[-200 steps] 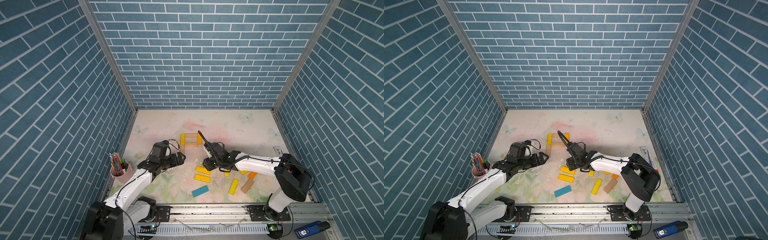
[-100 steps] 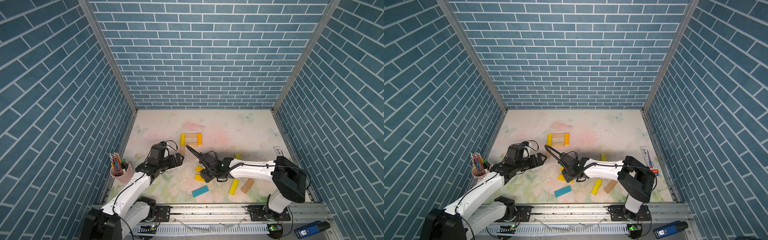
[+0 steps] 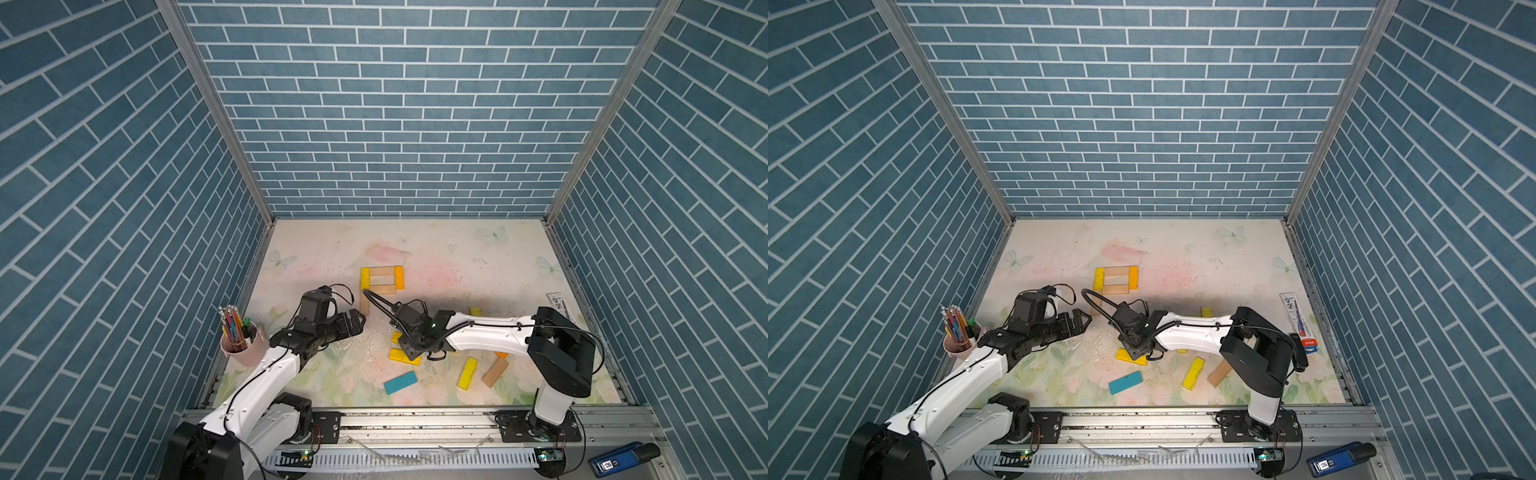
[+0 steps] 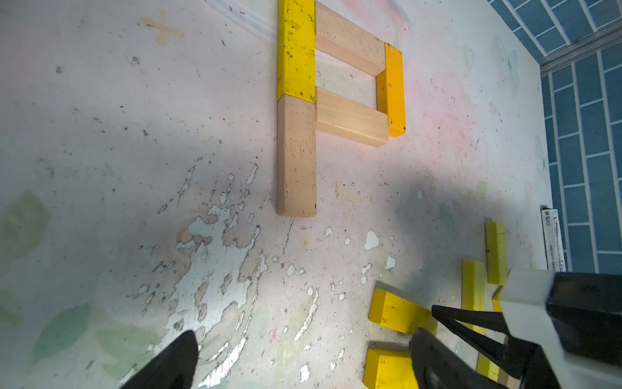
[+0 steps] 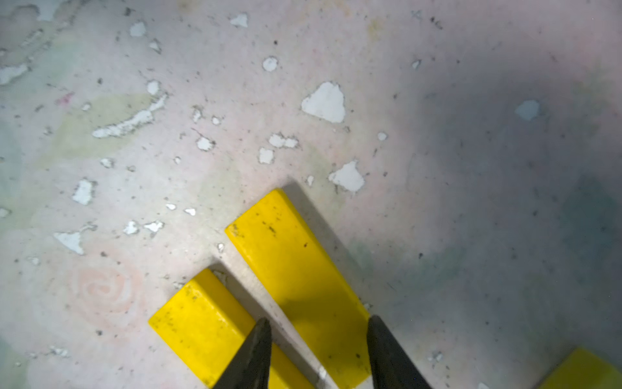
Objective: Assemble the number 8 with building blocks
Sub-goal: Pick up the building block from the center of the board.
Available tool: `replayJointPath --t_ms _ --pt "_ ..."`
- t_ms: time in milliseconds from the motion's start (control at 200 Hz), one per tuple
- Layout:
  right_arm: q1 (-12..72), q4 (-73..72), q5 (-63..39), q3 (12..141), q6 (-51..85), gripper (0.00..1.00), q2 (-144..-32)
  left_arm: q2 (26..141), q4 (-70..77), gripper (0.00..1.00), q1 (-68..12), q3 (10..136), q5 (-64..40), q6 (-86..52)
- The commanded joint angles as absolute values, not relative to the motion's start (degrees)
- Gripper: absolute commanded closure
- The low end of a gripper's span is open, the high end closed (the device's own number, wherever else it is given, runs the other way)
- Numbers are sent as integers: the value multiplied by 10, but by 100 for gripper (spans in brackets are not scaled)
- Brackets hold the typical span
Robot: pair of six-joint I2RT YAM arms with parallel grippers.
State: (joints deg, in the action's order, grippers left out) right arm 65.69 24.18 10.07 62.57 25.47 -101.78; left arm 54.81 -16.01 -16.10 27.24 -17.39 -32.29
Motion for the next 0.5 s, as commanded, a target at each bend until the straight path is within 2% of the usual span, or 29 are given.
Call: replayJointPath --t_ms 0,235,495 --pt "659 278 132 640 252 48 -1030 544 -166 0 -156 266 -169 -313" --pt "658 274 107 644 242 43 -1051 545 -162 1 -156 265 -174 -315" --pt "627 231 83 625 251 51 -1056 555 -152 1 -156 262 -180 -317"
